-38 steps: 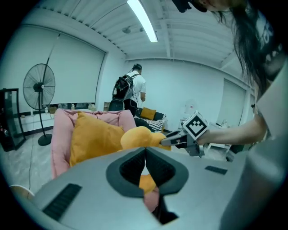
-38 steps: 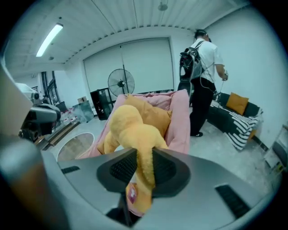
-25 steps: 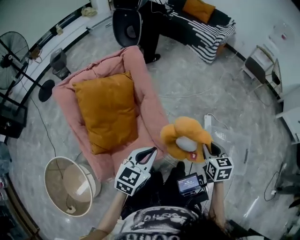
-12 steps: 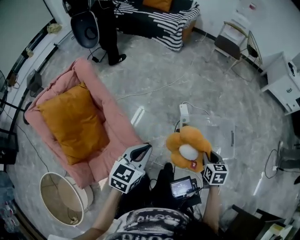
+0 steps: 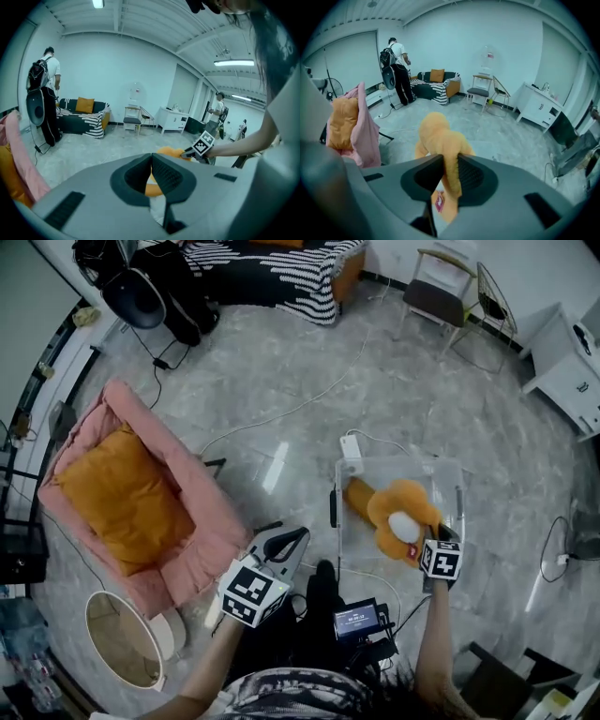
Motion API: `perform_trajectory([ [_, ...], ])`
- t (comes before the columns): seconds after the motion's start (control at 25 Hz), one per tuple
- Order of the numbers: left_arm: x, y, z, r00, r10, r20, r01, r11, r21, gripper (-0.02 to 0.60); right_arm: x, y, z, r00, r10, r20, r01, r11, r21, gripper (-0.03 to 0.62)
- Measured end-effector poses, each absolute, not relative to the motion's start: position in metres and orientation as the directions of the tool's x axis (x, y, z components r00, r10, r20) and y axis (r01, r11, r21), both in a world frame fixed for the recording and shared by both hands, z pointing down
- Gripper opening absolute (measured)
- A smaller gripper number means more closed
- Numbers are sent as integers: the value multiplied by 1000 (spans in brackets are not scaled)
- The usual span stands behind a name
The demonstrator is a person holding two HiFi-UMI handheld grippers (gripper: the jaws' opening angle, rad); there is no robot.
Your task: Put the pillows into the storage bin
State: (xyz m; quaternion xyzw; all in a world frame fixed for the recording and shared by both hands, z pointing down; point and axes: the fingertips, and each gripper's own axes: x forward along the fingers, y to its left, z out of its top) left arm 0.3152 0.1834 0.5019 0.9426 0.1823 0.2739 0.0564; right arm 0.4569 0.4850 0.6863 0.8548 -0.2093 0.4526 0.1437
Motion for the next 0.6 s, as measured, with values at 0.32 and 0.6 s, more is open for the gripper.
perform_trajectory([
  [0.32, 320, 205, 517, 728, 369, 578, 324, -928, 184, 12, 532, 511, 739, 555, -126, 822, -480, -856, 193, 153],
  [0.6, 327, 183, 520, 751, 277, 599, 225, -961, 162, 12, 520, 464, 756, 441, -319, 839, -551, -834, -27, 237],
])
